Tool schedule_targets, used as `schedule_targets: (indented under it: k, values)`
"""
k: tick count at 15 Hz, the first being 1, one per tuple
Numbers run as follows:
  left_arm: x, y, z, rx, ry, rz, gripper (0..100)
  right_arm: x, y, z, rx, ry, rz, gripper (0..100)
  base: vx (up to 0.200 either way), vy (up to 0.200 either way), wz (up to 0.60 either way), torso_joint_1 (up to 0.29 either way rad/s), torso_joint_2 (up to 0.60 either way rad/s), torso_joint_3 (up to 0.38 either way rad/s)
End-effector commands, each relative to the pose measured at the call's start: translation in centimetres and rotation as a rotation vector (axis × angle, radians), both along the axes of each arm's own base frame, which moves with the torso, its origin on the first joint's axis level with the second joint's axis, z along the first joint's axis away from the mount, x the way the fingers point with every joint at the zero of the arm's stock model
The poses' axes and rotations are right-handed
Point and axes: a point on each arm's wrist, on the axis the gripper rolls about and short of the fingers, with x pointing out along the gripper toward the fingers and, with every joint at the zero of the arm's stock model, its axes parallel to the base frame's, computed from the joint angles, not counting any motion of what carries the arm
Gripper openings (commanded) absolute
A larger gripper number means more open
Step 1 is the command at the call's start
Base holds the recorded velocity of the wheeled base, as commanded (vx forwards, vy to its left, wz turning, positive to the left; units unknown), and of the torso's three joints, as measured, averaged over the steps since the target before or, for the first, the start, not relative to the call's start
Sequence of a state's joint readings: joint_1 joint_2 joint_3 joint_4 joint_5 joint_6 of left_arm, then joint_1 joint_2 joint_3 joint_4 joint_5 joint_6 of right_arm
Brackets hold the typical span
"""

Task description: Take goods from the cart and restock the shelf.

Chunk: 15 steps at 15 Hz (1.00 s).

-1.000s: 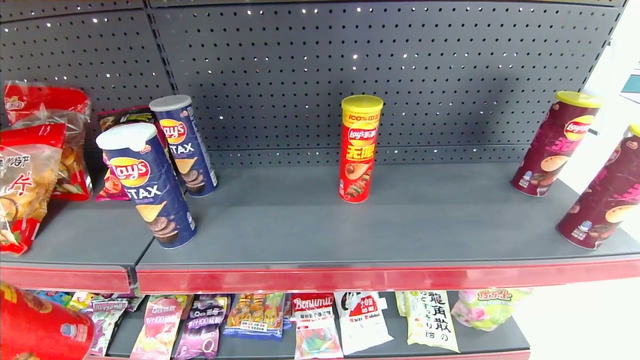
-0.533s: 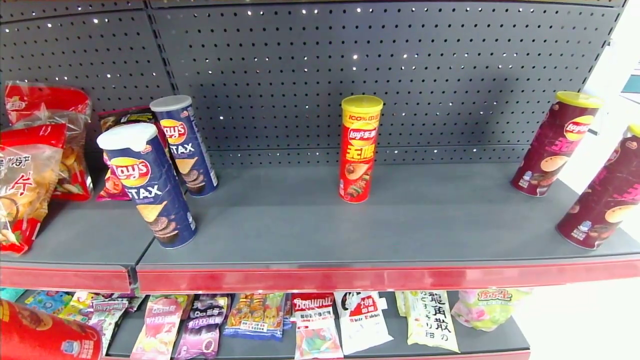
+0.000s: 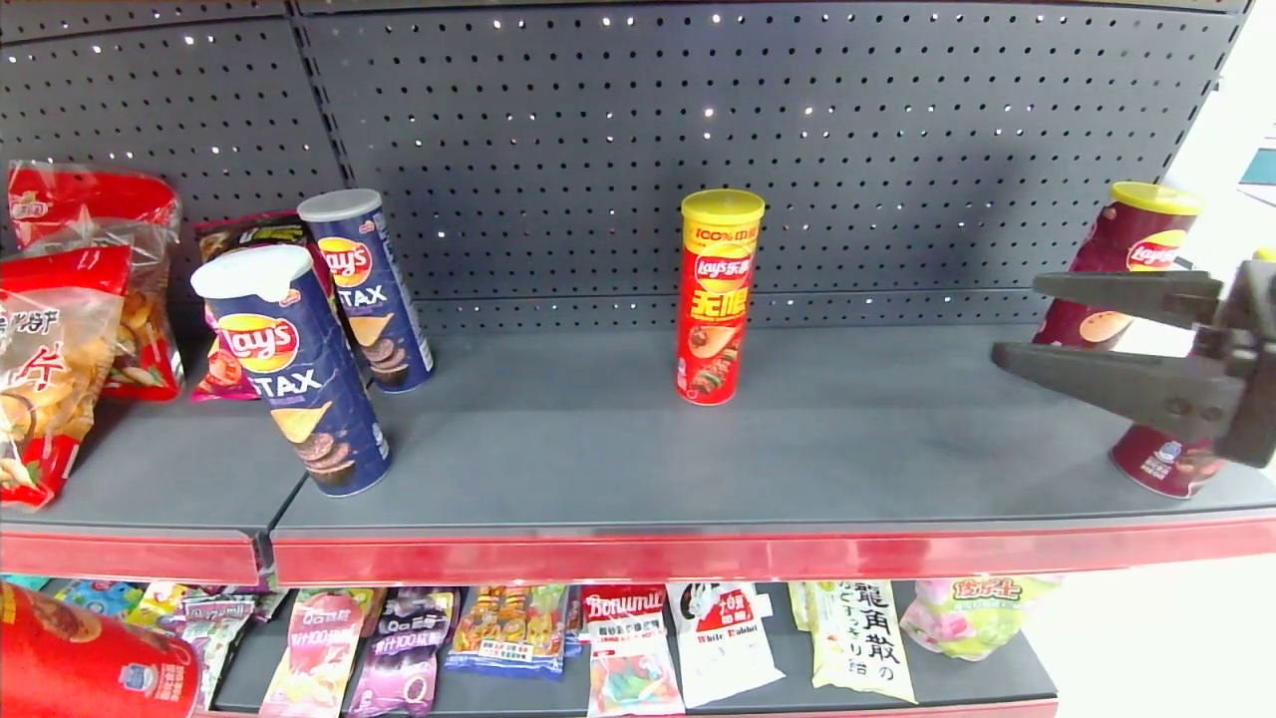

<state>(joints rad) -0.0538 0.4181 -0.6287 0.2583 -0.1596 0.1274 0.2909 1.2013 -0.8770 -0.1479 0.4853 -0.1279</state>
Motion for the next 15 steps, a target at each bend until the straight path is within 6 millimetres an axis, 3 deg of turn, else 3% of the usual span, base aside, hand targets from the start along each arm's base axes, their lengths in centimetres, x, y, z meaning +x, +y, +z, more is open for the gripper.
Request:
schedule_targets:
  k: [1,4,7,11,15]
  values:
    - [0.1,0.0,0.3,0.001,-0.002,0.000,0,6.1,1.8,-2.4,-0.039,0.100,0.059,100,0.000,0.000,0.00,0.000,0.00,0.000]
    - [0.0,0.0,0.2,0.007,-0.003,-0.008,0,10.9,3.2,-3.2,-0.031,0.069,0.089,100,0.000,0.000,0.00,0.000,0.00,0.000]
    - [0.1,-0.1,0.1,0.000,0.003,-0.038,0,12.9,3.8,-4.0,-0.023,0.082,0.166,100,0.000,0.000,0.00,0.000,0.00,0.000]
    - [0.2,-0.1,0.1,0.003,0.007,-0.032,0,17.8,2.2,-5.8,-0.061,0.037,0.231,100,0.000,0.000,0.00,0.000,0.00,0.000]
    - [0.1,-0.1,0.0,0.006,0.003,-0.029,0,20.2,1.6,-6.0,-0.021,0.037,0.281,100,0.000,0.000,0.00,0.000,0.00,0.000]
